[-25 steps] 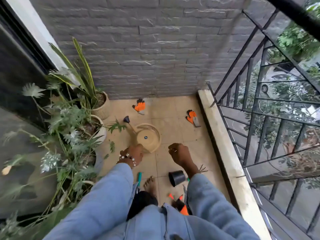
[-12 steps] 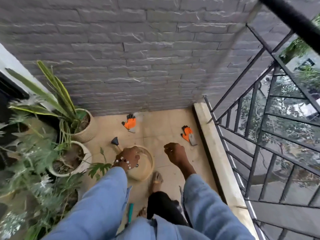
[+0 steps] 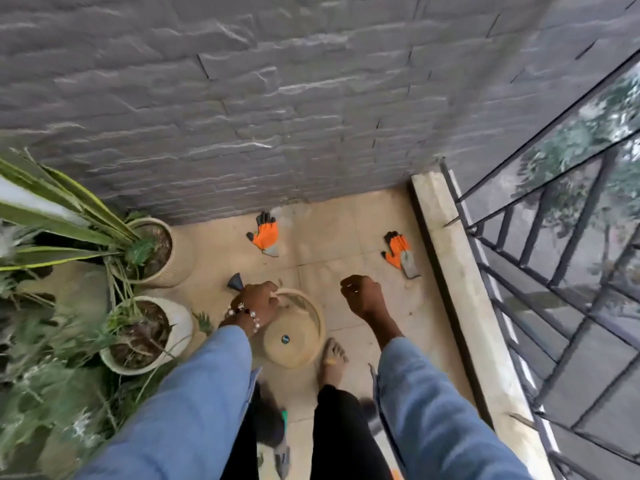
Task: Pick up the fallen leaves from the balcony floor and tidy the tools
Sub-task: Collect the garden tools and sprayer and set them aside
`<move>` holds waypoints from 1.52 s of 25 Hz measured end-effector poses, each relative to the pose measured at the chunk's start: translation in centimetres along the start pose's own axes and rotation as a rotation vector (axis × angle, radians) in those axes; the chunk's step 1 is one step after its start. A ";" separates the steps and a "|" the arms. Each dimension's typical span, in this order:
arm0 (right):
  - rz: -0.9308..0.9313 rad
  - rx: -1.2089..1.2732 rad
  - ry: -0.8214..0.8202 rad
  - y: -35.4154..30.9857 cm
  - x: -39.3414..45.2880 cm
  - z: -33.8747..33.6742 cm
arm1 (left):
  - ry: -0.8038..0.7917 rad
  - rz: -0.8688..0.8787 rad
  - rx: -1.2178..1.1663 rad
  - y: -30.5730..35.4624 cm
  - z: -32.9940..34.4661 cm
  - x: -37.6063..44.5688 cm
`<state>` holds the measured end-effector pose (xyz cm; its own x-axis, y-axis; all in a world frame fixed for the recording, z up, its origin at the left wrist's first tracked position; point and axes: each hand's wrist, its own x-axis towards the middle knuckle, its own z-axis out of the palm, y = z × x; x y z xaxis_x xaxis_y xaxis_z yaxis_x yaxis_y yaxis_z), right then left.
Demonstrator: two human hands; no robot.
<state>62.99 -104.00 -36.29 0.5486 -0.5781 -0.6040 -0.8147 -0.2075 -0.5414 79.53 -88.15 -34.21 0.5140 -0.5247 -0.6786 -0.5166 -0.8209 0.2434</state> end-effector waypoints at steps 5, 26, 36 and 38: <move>0.158 0.059 -0.162 3.4 7.1 7.9 | -0.121 -0.060 -0.017 -4.1 3.7 8.7; 0.174 0.234 -0.182 14.6 22.6 35.5 | -0.180 -0.873 -1.454 -11.9 23.3 33.0; 0.365 0.323 0.208 3.4 -4.2 16.0 | -0.513 -0.440 -1.254 5.2 5.4 6.7; 0.438 0.428 0.329 2.6 -9.4 13.8 | -0.577 -0.357 -1.149 8.3 4.3 1.7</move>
<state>58.33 -88.22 -40.08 0.0460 -0.7608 -0.6474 -0.7654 0.3896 -0.5122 73.19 -94.88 -36.26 -0.0090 -0.3070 -0.9517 0.5982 -0.7643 0.2409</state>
